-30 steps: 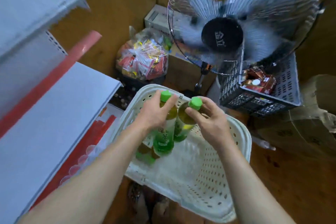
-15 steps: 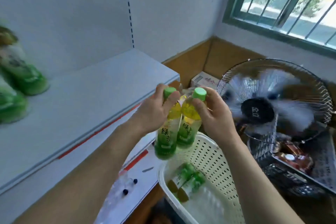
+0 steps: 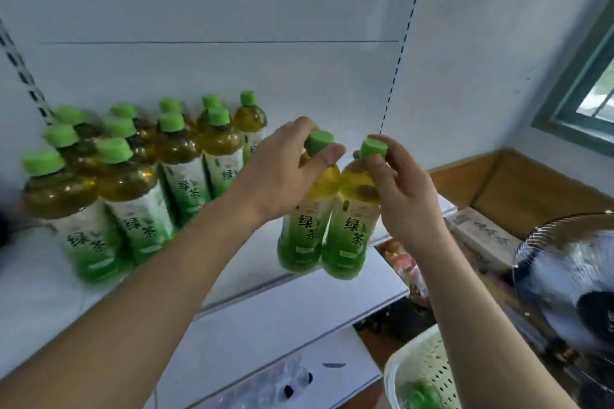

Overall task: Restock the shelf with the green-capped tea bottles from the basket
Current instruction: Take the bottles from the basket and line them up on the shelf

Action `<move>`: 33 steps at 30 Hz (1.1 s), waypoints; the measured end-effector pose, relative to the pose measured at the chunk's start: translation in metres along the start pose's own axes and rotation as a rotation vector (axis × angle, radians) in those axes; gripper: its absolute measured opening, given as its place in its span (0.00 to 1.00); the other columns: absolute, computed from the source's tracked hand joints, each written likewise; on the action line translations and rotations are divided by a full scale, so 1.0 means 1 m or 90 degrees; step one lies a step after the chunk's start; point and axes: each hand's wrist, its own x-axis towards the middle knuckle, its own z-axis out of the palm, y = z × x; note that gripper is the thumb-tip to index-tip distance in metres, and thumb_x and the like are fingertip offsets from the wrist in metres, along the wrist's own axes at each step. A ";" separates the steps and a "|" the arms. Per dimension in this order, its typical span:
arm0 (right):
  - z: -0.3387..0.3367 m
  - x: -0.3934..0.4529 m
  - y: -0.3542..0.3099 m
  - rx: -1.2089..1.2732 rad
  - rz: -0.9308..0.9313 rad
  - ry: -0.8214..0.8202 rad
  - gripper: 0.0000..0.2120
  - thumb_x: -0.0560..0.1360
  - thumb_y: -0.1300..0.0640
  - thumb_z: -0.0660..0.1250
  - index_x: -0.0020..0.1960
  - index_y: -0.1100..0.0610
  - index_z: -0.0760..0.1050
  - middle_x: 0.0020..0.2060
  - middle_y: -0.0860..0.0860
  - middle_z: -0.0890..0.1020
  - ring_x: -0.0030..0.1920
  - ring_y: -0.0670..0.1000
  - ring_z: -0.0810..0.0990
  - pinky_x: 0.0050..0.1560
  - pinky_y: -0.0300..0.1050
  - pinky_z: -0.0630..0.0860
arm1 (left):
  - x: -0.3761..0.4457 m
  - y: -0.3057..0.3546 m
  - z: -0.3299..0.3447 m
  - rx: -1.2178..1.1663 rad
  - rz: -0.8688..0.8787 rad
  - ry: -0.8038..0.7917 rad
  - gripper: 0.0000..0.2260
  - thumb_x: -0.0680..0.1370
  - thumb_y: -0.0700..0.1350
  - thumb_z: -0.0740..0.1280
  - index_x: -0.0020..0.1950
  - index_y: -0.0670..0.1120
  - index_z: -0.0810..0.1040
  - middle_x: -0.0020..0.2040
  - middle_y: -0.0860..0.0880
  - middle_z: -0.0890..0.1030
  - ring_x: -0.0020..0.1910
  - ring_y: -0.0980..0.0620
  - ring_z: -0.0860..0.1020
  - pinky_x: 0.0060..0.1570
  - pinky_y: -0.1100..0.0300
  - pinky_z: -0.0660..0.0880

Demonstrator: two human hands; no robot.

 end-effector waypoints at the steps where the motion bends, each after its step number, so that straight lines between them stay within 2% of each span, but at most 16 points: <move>1: 0.012 0.005 -0.003 0.003 -0.008 -0.020 0.11 0.85 0.45 0.64 0.66 0.40 0.77 0.54 0.46 0.89 0.56 0.46 0.88 0.61 0.62 0.85 | -0.003 -0.007 -0.012 0.016 -0.011 0.013 0.20 0.83 0.65 0.65 0.54 0.47 0.75 0.46 0.49 0.82 0.43 0.50 0.81 0.43 0.48 0.78; 3: 0.037 0.015 -0.007 0.016 -0.022 -0.058 0.14 0.82 0.41 0.64 0.67 0.39 0.76 0.57 0.46 0.89 0.59 0.47 0.87 0.63 0.61 0.84 | -0.009 -0.021 -0.034 0.046 -0.027 0.033 0.21 0.82 0.66 0.66 0.55 0.47 0.76 0.46 0.50 0.82 0.44 0.51 0.81 0.45 0.47 0.79; 5: 0.060 0.025 -0.008 0.035 -0.036 -0.092 0.15 0.82 0.42 0.64 0.68 0.40 0.77 0.58 0.46 0.88 0.60 0.47 0.86 0.64 0.60 0.84 | -0.016 -0.031 -0.052 0.084 -0.041 0.053 0.21 0.81 0.67 0.65 0.55 0.49 0.77 0.45 0.53 0.82 0.44 0.52 0.81 0.46 0.46 0.79; 8: 0.089 0.038 -0.006 0.063 -0.054 -0.136 0.13 0.84 0.44 0.64 0.67 0.41 0.78 0.57 0.45 0.88 0.60 0.46 0.86 0.63 0.59 0.83 | -0.023 -0.038 -0.071 0.141 -0.072 0.091 0.19 0.80 0.66 0.66 0.54 0.51 0.77 0.45 0.56 0.81 0.43 0.56 0.79 0.46 0.51 0.79; 10: 0.104 0.047 -0.004 0.073 -0.062 -0.161 0.16 0.84 0.45 0.64 0.69 0.45 0.79 0.58 0.44 0.88 0.60 0.47 0.86 0.62 0.59 0.83 | -0.026 -0.040 -0.080 0.173 -0.093 0.105 0.20 0.79 0.68 0.65 0.55 0.52 0.78 0.45 0.57 0.81 0.43 0.58 0.80 0.45 0.52 0.79; 14: 0.127 0.057 0.003 0.086 -0.082 -0.217 0.20 0.84 0.45 0.64 0.73 0.50 0.79 0.59 0.43 0.87 0.60 0.43 0.85 0.63 0.54 0.83 | -0.031 -0.046 -0.091 0.280 -0.125 0.155 0.22 0.78 0.69 0.63 0.52 0.52 0.79 0.42 0.58 0.78 0.42 0.56 0.76 0.40 0.57 0.70; 16: 0.136 0.059 0.008 0.093 -0.092 -0.240 0.20 0.84 0.45 0.63 0.73 0.50 0.79 0.58 0.42 0.87 0.60 0.44 0.85 0.63 0.55 0.83 | -0.035 -0.048 -0.092 0.362 -0.131 0.164 0.23 0.79 0.70 0.62 0.53 0.51 0.80 0.43 0.57 0.78 0.45 0.53 0.75 0.45 0.56 0.71; 20: 0.151 0.058 0.019 0.095 -0.118 -0.269 0.20 0.86 0.47 0.62 0.75 0.50 0.77 0.63 0.44 0.86 0.64 0.47 0.84 0.66 0.60 0.81 | -0.040 -0.058 -0.096 0.453 -0.178 0.172 0.29 0.80 0.71 0.59 0.60 0.48 0.82 0.49 0.53 0.81 0.50 0.49 0.77 0.62 0.43 0.74; 22: 0.156 0.058 0.022 0.081 -0.124 -0.270 0.21 0.86 0.45 0.62 0.76 0.50 0.76 0.65 0.45 0.85 0.66 0.49 0.83 0.68 0.61 0.80 | -0.042 -0.063 -0.098 0.503 -0.205 0.139 0.30 0.81 0.71 0.57 0.62 0.48 0.81 0.52 0.51 0.83 0.55 0.48 0.79 0.67 0.43 0.72; 25: 0.159 0.060 0.023 0.057 -0.127 -0.273 0.22 0.86 0.43 0.60 0.77 0.49 0.75 0.63 0.45 0.86 0.64 0.49 0.84 0.66 0.61 0.81 | -0.047 -0.071 -0.097 0.580 -0.221 0.085 0.31 0.81 0.72 0.54 0.62 0.48 0.80 0.56 0.50 0.85 0.61 0.47 0.80 0.72 0.43 0.67; 28: 0.158 0.059 0.025 0.018 -0.143 -0.283 0.26 0.86 0.38 0.59 0.81 0.45 0.69 0.67 0.46 0.84 0.67 0.51 0.82 0.67 0.61 0.80 | -0.047 -0.076 -0.099 0.600 -0.233 0.078 0.32 0.82 0.71 0.53 0.65 0.48 0.79 0.62 0.49 0.85 0.67 0.46 0.79 0.74 0.42 0.65; 31: 0.152 0.047 0.038 -0.037 -0.155 -0.296 0.34 0.84 0.31 0.58 0.87 0.40 0.56 0.78 0.44 0.76 0.76 0.49 0.76 0.74 0.59 0.76 | -0.049 -0.080 -0.098 0.599 -0.214 0.080 0.30 0.84 0.69 0.53 0.72 0.49 0.76 0.66 0.49 0.84 0.69 0.46 0.78 0.76 0.41 0.65; 33: 0.145 0.030 0.057 -0.066 -0.136 -0.317 0.43 0.82 0.29 0.62 0.88 0.38 0.46 0.81 0.45 0.72 0.77 0.49 0.74 0.75 0.59 0.76 | -0.053 -0.082 -0.096 0.601 -0.173 0.076 0.28 0.86 0.66 0.51 0.79 0.51 0.70 0.71 0.50 0.81 0.73 0.46 0.76 0.78 0.37 0.62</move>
